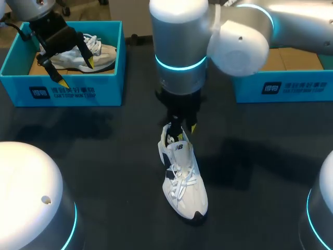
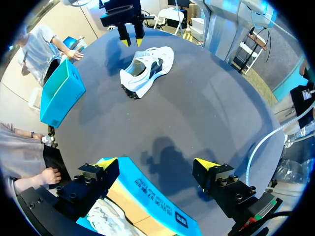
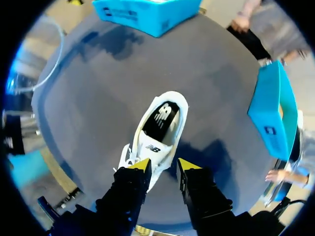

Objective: Take the shoe out of the shoebox, open the shoe tongue, remove and reinsert the insole, then place the shoe into the shoebox

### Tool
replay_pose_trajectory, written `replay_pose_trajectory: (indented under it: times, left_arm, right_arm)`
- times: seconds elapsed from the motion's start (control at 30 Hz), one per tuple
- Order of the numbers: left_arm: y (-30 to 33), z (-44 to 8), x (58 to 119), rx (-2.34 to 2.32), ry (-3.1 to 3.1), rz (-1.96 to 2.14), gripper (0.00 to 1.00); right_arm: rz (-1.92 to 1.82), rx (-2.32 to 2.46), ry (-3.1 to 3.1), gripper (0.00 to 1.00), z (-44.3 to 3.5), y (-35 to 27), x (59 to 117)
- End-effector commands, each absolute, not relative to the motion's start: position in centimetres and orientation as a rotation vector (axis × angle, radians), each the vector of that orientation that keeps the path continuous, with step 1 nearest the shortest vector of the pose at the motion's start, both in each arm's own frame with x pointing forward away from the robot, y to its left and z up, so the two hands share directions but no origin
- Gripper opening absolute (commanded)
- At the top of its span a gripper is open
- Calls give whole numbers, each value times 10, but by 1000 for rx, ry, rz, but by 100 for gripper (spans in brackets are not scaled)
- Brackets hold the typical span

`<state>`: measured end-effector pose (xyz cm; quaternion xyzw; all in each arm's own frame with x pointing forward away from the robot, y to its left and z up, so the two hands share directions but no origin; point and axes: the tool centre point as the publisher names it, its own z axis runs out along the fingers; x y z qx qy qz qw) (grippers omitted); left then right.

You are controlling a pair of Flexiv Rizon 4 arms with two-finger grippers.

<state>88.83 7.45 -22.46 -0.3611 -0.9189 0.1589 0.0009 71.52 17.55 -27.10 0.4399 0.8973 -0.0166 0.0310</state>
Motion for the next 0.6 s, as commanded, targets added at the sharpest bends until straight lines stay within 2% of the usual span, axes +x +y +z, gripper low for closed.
replay_pose_trajectory:
  times: [0.03, 0.13, 0.17, 0.27, 0.6]
  left_arm:
    - [75, -225, 889, -1135, -2884, 496, 100]
    - [75, -225, 889, -1135, -2884, 496, 100]
    - [75, -225, 889, -1135, -2884, 496, 100]
    - [75, -225, 889, -1135, -2884, 496, 100]
    - [75, -225, 889, -1135, -2884, 496, 100]
  right_arm:
    - [-29, 1223, 2813, 40, -261, 172, 717]
    - [-26, 1141, 2838, 49, -256, 171, 718]
    - [-35, 1103, 2851, 59, -254, 172, 720]
    - [-41, 964, 2890, 100, -250, 175, 725]
    - [74, 330, 2939, 100, -248, 182, 747]
